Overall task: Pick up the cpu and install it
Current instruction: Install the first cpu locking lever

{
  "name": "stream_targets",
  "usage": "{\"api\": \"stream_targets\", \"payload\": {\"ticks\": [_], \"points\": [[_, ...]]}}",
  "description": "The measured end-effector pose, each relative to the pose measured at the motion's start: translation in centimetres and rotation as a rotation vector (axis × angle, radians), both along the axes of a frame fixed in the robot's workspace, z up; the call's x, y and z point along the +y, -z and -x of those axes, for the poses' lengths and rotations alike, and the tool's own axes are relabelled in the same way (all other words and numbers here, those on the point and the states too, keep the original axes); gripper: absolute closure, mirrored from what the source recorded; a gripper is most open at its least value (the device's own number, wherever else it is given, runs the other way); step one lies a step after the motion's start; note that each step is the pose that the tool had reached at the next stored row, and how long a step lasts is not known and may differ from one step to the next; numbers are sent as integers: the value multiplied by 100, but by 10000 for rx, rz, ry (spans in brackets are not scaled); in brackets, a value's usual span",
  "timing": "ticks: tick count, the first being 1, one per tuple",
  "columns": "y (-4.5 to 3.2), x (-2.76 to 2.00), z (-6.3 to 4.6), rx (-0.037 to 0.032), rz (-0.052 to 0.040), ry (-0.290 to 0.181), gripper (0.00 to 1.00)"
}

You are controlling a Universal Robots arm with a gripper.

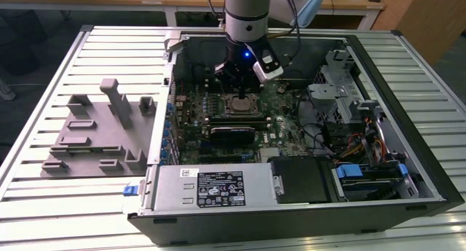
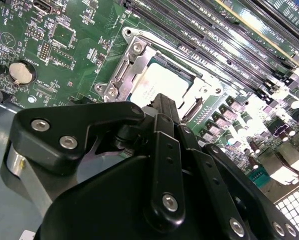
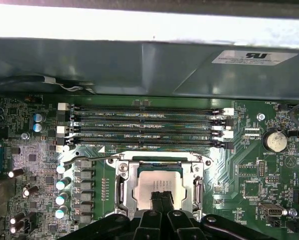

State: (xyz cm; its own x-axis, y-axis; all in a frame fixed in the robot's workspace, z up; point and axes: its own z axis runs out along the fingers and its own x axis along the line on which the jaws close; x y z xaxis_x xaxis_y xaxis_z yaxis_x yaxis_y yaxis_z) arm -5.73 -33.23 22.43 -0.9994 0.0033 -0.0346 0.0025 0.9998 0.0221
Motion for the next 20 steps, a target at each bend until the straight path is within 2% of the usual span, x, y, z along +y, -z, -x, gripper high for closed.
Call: {"api": "stream_targets", "payload": {"ticks": [6, 20], "points": [[1, 0, 36, -1, -1, -1, 89], [0, 0, 222, -4, 0, 0, 89]]}}
